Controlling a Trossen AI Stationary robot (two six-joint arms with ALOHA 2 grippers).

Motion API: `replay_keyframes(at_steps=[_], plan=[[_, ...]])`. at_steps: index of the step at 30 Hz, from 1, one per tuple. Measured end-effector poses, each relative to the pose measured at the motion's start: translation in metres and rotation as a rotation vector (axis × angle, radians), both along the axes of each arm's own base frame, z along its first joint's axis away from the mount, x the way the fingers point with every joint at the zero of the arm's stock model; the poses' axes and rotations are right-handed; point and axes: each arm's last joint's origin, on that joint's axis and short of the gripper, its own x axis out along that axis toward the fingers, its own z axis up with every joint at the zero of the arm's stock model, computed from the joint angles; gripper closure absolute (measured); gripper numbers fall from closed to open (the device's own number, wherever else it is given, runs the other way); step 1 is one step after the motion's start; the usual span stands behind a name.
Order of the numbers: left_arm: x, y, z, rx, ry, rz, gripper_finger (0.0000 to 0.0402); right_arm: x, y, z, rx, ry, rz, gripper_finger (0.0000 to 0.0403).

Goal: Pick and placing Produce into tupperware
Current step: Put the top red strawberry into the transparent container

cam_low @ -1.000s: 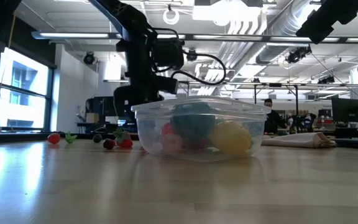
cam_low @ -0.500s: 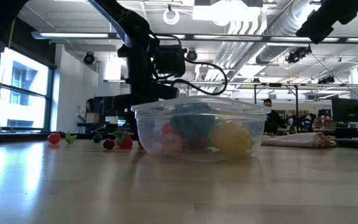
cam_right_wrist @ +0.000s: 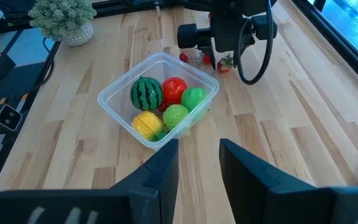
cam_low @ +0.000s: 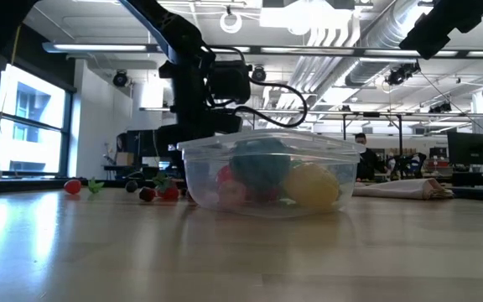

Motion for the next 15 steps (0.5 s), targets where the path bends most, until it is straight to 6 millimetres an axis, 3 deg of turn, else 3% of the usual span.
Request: replay_keyframes(at_steps=[15], plan=[[-0.0002, -0.0001, 0.0001, -0.009, -0.001, 0.04, 0.0241, 0.0, 0.0, 0.0, 0.0, 0.0, 0.0, 0.0297]])
